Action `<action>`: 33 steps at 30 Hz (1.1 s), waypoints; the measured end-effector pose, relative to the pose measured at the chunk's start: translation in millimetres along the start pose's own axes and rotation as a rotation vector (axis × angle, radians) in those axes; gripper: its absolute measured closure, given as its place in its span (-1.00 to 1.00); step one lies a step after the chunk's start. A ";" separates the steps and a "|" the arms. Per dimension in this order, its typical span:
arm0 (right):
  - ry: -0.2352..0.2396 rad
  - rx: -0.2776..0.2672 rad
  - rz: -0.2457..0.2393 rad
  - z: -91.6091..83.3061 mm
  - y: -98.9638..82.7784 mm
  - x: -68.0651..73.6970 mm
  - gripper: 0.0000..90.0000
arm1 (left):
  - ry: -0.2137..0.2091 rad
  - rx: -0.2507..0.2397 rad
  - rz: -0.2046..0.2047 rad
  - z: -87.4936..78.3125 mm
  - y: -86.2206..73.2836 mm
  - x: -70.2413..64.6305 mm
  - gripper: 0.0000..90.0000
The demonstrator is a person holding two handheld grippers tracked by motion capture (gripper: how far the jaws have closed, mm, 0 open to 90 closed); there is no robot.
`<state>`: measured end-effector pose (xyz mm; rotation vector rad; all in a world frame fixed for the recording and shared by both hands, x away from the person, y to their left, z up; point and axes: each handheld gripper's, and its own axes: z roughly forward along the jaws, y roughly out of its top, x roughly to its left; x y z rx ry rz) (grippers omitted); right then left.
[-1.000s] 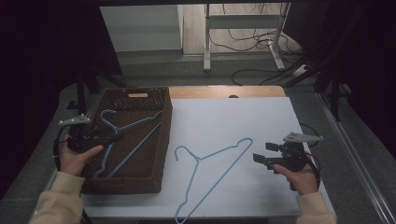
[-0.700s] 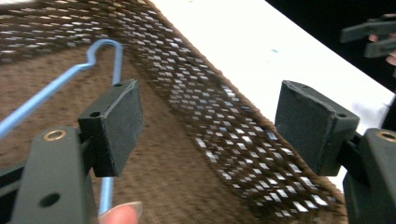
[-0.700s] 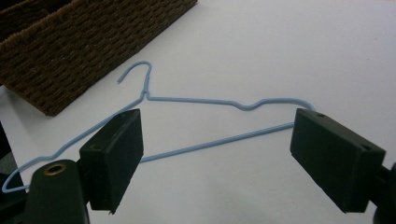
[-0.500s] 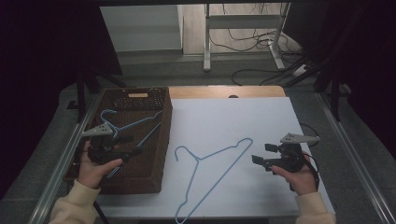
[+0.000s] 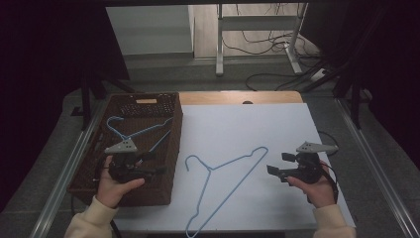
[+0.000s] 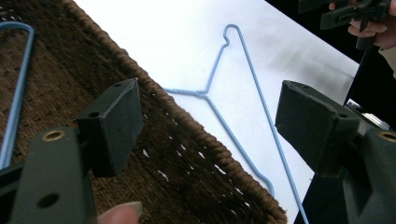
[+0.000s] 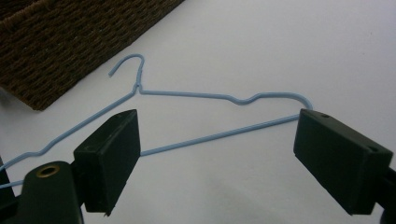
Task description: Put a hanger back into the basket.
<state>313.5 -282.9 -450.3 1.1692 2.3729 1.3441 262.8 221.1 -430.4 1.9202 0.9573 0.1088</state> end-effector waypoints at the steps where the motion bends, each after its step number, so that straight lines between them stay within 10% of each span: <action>1: -0.001 -0.004 0.000 -0.7 0.2 -0.2 -0.67 | -0.001 0.000 -0.003 0.5 0.2 -0.8 -0.48; 33: -0.025 0.066 -0.047 16.6 0.9 14.9 -0.56 | -0.011 0.019 0.014 7.4 -3.0 -11.3 -0.49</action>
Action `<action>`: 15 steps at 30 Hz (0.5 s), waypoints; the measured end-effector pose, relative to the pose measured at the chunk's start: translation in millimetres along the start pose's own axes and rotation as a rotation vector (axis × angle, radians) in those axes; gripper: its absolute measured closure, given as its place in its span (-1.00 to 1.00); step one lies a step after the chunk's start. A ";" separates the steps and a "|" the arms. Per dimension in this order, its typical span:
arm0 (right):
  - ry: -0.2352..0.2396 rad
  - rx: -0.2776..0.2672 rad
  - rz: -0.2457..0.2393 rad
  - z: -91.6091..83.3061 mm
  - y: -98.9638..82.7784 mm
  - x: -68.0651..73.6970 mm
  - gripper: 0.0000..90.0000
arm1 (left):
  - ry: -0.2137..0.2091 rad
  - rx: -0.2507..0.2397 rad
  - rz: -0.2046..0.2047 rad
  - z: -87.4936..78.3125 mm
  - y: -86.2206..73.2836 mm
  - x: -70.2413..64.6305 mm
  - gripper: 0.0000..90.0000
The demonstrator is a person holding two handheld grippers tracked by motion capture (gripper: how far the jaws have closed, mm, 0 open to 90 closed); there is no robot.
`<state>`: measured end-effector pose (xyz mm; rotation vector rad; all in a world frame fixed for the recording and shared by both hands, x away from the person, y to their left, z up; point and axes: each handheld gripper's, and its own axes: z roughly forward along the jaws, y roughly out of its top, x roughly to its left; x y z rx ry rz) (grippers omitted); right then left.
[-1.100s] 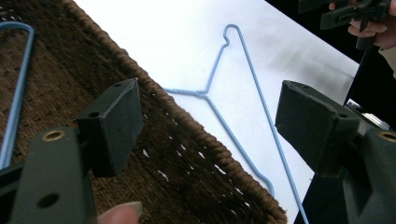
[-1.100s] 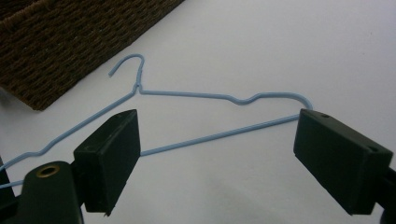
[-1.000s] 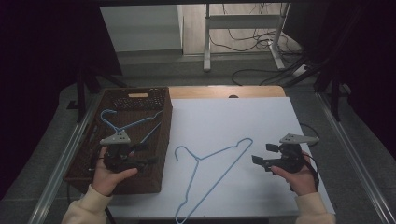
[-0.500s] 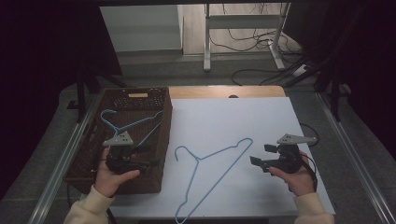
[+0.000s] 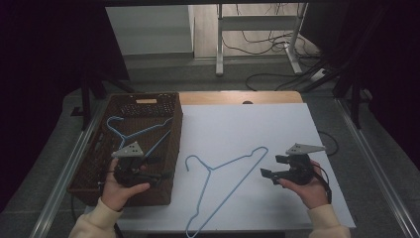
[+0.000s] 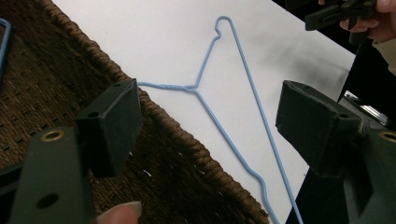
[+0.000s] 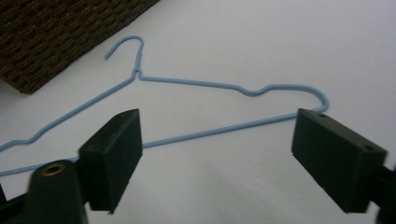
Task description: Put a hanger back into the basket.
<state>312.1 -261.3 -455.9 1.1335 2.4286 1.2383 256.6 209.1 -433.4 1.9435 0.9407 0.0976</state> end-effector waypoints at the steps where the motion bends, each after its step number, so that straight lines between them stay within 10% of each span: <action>1: -0.002 0.003 -0.001 1.4 0.6 1.2 -0.53 | 0.000 0.000 0.003 0.0 0.1 0.2 -0.49; 15: -0.007 0.152 -0.047 41.2 17.3 29.3 0.36 | -0.005 0.003 0.003 -1.1 -0.3 1.9 -0.49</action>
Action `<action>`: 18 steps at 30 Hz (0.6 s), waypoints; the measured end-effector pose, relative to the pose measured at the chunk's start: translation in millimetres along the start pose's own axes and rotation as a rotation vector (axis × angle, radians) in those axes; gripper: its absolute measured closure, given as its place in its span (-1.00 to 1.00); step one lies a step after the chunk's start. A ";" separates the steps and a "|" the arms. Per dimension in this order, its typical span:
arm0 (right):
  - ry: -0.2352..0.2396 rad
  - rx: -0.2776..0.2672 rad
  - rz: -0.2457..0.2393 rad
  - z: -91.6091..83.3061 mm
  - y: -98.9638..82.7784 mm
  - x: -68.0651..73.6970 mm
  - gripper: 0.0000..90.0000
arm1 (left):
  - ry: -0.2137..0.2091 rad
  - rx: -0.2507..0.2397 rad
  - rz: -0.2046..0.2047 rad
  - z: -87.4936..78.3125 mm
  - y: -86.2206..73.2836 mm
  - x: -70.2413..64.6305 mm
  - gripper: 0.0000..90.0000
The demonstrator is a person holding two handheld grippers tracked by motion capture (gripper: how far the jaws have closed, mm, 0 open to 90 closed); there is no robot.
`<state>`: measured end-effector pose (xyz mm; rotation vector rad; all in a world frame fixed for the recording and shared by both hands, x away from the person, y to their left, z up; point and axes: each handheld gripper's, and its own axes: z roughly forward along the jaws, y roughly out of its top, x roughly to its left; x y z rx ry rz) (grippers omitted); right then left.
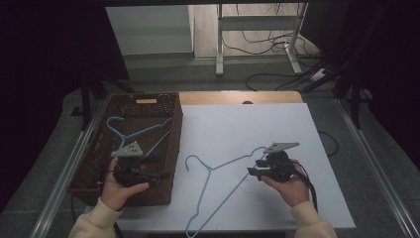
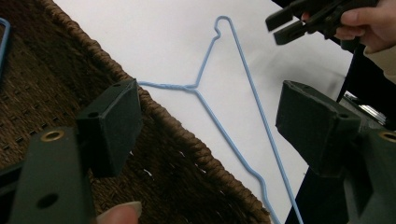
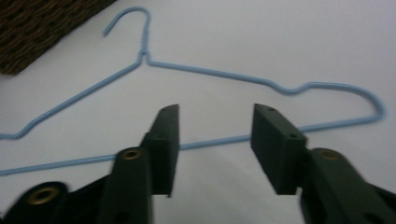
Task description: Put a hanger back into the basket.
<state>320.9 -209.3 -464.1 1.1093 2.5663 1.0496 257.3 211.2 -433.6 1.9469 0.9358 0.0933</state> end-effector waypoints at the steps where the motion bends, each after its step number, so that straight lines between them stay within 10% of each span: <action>1: 0.010 0.030 -0.025 7.9 4.6 7.7 0.57 | 0.000 -0.001 0.000 -0.4 0.0 0.2 -0.49; 7: 0.034 0.153 -0.102 35.9 16.8 31.4 0.99 | 0.002 -0.003 0.001 -1.6 0.1 0.4 -0.49; 18: 0.010 0.340 -0.114 66.8 12.6 45.6 0.99 | 0.002 -0.010 -0.004 -3.6 -0.3 0.5 -0.49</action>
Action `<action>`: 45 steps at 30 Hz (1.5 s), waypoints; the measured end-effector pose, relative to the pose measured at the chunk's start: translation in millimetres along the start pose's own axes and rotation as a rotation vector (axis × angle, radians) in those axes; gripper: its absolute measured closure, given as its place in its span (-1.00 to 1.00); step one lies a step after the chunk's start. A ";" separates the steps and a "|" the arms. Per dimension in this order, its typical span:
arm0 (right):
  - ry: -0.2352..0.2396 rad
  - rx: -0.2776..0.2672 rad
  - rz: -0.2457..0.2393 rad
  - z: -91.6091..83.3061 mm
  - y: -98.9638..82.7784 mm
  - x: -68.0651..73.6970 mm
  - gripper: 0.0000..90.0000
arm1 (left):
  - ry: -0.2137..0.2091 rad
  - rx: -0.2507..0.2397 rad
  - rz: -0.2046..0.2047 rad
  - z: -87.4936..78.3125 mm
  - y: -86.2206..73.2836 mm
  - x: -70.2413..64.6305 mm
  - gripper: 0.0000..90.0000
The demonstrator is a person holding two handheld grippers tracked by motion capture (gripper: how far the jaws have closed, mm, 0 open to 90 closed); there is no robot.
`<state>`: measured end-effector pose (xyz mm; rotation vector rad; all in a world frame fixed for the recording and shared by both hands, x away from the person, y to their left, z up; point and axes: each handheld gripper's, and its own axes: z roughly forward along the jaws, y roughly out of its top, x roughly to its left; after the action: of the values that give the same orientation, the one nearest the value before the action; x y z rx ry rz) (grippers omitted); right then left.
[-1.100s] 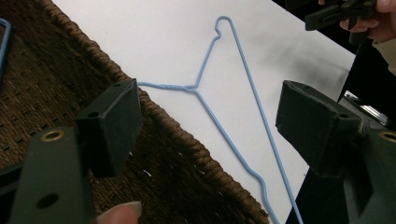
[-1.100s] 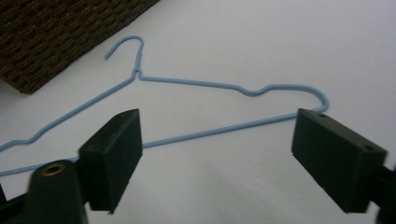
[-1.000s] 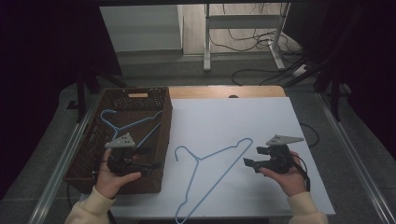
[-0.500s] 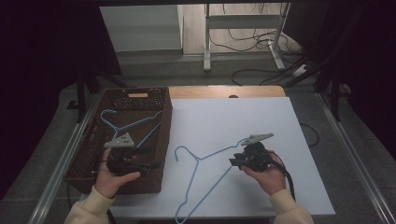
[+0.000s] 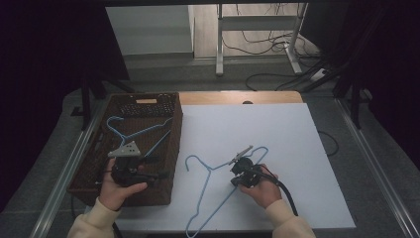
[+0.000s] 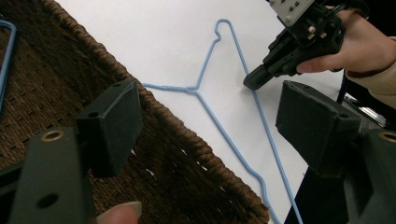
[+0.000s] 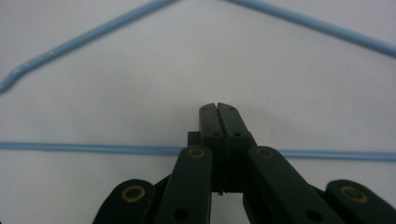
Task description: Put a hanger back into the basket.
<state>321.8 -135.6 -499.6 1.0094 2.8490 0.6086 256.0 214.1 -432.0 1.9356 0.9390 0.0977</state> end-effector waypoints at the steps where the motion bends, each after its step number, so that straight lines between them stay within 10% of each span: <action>1: 0.000 0.001 0.004 1.1 -1.3 -0.3 0.99 | 0.000 0.000 0.000 0.2 0.1 -0.1 -0.49; 9: -0.036 0.021 0.002 -4.8 -11.4 -6.9 0.99 | -0.003 0.005 0.010 2.1 0.5 -2.8 -0.49; 23: -0.126 0.018 0.186 -35.5 -61.0 -70.3 0.99 | -0.005 0.011 0.007 3.7 0.7 -3.3 -0.49; 45: -0.236 -0.026 0.298 -40.0 -63.5 -104.9 0.99 | -0.007 0.020 0.009 6.5 -0.4 -1.5 -0.49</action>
<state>359.1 -259.0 -495.1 1.4111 2.5026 0.5032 257.5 208.5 -435.4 1.9576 0.9303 0.0873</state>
